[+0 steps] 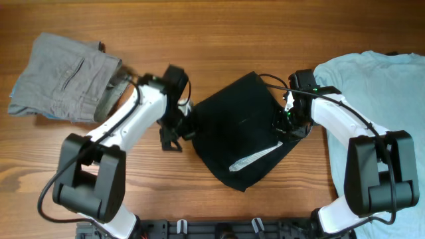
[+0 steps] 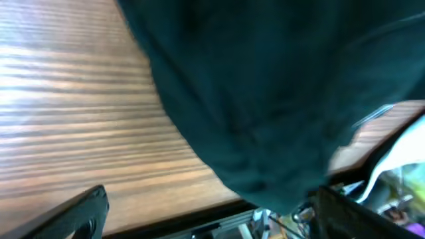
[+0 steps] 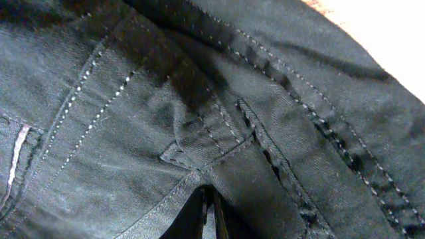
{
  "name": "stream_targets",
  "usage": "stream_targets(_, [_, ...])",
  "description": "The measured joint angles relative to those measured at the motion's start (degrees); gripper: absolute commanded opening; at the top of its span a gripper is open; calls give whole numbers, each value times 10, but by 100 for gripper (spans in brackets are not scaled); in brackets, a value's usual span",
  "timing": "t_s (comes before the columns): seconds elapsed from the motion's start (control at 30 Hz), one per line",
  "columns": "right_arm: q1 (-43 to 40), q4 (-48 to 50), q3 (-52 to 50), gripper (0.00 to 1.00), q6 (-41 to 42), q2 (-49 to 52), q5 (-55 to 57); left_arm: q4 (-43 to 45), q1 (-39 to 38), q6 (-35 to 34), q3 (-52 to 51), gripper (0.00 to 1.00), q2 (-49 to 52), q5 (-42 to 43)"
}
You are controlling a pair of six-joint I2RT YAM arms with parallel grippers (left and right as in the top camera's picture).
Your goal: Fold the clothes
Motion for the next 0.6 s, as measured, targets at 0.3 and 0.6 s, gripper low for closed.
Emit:
stream_targets(0.3, [0,1,0,9,-3,0,0,236,-10,-168,-144,87,-2,97])
stream_targets(0.6, [0,1,0,9,-8,0,0,385,-67,-291,-146,28,9,24])
